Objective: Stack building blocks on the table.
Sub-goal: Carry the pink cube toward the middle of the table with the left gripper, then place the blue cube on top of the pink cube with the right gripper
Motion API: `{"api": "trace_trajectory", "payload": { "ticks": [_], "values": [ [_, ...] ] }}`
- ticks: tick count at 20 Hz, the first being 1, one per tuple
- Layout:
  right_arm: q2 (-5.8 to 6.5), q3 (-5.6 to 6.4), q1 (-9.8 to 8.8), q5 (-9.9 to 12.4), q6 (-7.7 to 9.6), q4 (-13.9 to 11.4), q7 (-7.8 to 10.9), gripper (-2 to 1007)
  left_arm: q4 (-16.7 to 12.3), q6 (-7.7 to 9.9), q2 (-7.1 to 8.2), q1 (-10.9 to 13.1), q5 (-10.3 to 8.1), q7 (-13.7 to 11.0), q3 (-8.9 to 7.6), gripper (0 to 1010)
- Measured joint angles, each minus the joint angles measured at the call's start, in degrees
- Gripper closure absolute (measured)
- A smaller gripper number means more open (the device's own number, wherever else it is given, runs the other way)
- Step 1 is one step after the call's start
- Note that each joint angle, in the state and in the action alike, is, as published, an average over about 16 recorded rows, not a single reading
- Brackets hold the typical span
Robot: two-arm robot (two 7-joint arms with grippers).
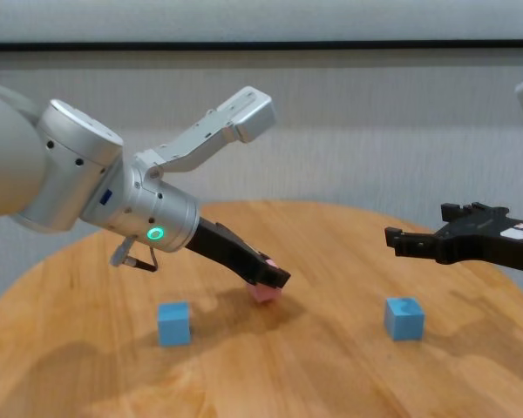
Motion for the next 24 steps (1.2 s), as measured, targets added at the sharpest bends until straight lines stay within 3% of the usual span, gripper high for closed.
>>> {"api": "trace_trajectory", "payload": {
  "ticks": [7,13,18,24],
  "values": [
    [0.00,0.00,0.00,0.00,0.00,0.00,0.00,5,9.91,-4.72,-3.64,-3.49,-0.86,-0.93,0.68,592],
    [0.00,0.00,0.00,0.00,0.00,0.00,0.00,5,13.04,-6.26,-4.78,-4.68,-1.42,-1.11,1.15,513],
    [0.00,0.00,0.00,0.00,0.00,0.00,0.00,5,8.70,-4.25,-3.17,-3.21,-1.40,-0.84,0.66,384],
    [0.00,0.00,0.00,0.00,0.00,0.00,0.00,5,-1.50,0.02,0.71,0.04,-1.94,0.09,-0.04,193]
  ]
}}
